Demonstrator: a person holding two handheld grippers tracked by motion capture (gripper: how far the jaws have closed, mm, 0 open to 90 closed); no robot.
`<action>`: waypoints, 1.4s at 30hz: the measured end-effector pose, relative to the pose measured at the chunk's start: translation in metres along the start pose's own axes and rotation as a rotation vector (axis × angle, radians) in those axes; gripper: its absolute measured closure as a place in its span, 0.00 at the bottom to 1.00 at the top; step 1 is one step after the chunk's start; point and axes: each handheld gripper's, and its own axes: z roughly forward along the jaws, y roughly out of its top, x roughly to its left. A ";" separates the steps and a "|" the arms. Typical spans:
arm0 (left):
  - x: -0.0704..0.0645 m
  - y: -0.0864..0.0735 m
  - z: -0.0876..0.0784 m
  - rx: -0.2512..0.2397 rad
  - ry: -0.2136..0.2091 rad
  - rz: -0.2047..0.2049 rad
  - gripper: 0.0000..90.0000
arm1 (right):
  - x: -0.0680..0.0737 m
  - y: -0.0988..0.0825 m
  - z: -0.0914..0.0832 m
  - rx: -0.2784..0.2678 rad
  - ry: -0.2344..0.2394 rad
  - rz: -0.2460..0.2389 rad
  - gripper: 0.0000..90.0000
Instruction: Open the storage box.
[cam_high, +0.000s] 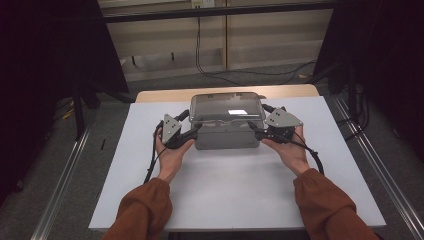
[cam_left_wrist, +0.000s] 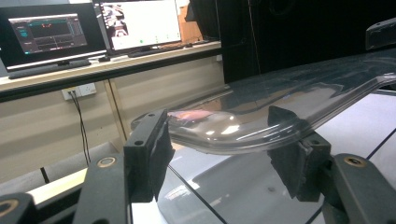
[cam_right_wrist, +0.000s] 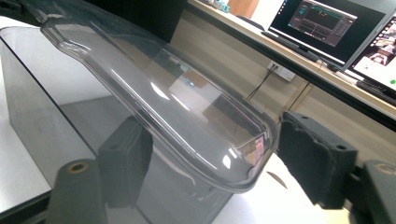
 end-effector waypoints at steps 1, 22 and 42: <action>0.001 0.001 0.000 -0.001 0.002 0.002 0.45 | 0.000 0.000 0.000 0.000 0.000 0.000 0.33; 0.008 0.023 0.016 -0.040 0.010 0.003 0.48 | -0.016 0.013 0.002 -0.091 0.012 0.050 0.54; 0.023 0.031 0.027 -0.032 0.020 0.002 0.50 | -0.033 0.016 0.008 -0.153 0.031 0.149 0.60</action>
